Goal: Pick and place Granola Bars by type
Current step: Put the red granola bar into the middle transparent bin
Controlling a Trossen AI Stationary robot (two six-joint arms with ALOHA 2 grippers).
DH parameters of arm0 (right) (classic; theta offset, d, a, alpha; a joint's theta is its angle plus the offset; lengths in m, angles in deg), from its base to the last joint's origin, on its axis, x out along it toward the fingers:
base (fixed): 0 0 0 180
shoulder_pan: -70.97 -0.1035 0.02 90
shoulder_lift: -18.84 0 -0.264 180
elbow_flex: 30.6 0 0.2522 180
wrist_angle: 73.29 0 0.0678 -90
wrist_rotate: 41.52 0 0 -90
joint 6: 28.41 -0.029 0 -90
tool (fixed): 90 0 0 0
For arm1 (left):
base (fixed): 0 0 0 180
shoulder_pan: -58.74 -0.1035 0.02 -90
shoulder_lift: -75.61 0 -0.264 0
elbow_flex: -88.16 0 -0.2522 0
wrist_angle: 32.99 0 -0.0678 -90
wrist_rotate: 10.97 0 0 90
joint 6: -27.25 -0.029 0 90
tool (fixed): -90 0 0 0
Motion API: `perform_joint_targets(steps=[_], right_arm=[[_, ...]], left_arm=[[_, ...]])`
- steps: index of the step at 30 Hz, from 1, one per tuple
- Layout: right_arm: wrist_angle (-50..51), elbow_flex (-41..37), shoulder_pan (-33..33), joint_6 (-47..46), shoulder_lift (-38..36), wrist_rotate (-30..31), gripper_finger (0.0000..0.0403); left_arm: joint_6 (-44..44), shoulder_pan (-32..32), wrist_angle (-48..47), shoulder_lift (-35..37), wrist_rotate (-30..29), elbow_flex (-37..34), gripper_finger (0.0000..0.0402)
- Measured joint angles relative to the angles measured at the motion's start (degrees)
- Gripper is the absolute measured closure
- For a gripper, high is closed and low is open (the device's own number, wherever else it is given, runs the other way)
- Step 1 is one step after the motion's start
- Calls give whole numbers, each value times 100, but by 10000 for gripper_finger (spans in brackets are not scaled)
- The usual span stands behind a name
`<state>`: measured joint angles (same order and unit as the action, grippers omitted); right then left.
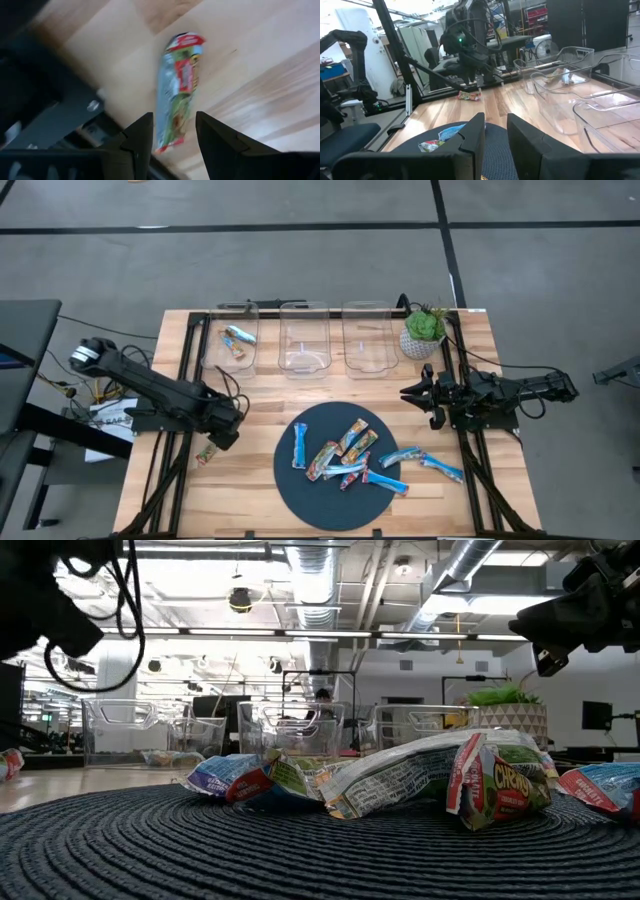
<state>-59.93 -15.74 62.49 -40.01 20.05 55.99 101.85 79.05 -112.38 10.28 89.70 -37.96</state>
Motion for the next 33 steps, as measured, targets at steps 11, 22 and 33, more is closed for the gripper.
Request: perform_joint_targets(steps=[11,22,33], right_arm=[[0,0,0,-1,0,0,326],[-2,0,1,1,0,0,326],[0,0,-1,-1,0,0,326]], left_arm=[[-326,-2,684,-423,-61,-202,249],[-371,-2,643,-421,-77,-202,181],[-649,11,665,-944,-86,-204,174]])
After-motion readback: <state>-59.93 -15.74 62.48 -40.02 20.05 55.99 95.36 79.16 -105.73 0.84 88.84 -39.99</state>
